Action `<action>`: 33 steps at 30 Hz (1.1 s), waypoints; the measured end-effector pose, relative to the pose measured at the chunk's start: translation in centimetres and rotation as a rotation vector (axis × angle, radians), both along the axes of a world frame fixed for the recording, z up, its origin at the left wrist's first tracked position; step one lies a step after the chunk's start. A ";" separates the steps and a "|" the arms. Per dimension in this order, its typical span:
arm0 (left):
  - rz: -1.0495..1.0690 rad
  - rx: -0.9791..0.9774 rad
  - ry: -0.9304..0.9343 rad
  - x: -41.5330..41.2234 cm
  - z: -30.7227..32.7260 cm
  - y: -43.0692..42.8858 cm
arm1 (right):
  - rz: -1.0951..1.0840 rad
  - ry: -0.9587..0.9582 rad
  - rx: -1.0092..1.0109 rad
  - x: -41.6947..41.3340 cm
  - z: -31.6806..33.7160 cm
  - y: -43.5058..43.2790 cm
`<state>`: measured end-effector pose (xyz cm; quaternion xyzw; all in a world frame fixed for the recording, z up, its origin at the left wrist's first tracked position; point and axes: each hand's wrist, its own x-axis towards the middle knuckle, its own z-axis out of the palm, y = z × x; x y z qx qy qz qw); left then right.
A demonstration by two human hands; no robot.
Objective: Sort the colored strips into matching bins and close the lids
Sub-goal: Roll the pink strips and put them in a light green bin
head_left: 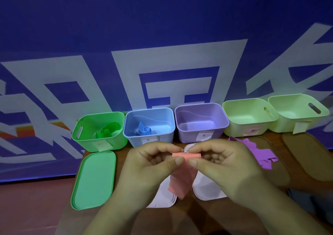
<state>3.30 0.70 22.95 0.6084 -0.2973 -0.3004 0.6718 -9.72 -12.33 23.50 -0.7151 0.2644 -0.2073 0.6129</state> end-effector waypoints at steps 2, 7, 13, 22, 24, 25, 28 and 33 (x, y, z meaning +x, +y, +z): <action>-0.018 -0.023 -0.050 0.1 -0.3 -0.2 | 0.008 -0.005 -0.001 0.1 -0.1 -0.4; -0.026 -0.034 -0.110 0.3 -0.8 -0.4 | 0.041 -0.045 0.071 0.3 -0.3 -1.0; -0.064 -0.024 -0.093 0.8 -0.7 -0.2 | 0.078 -0.096 0.132 0.7 -0.8 -1.6; -0.020 -0.018 -0.047 1.5 -0.9 -0.3 | 0.051 -0.117 0.204 1.8 -1.4 -1.3; -0.012 -0.014 -0.043 1.6 -0.9 -0.4 | 0.022 -0.114 0.223 2.0 -1.5 -1.2; -0.009 -0.011 -0.045 1.6 -0.9 -0.4 | 0.019 -0.110 0.228 2.1 -1.5 -1.1; 0.010 -0.011 -0.029 1.8 -0.9 -0.5 | 0.016 -0.092 0.210 2.3 -1.7 -1.1; 0.046 -0.013 -0.010 1.8 -0.8 -1.0 | -0.022 -0.050 0.172 2.5 -2.1 -0.7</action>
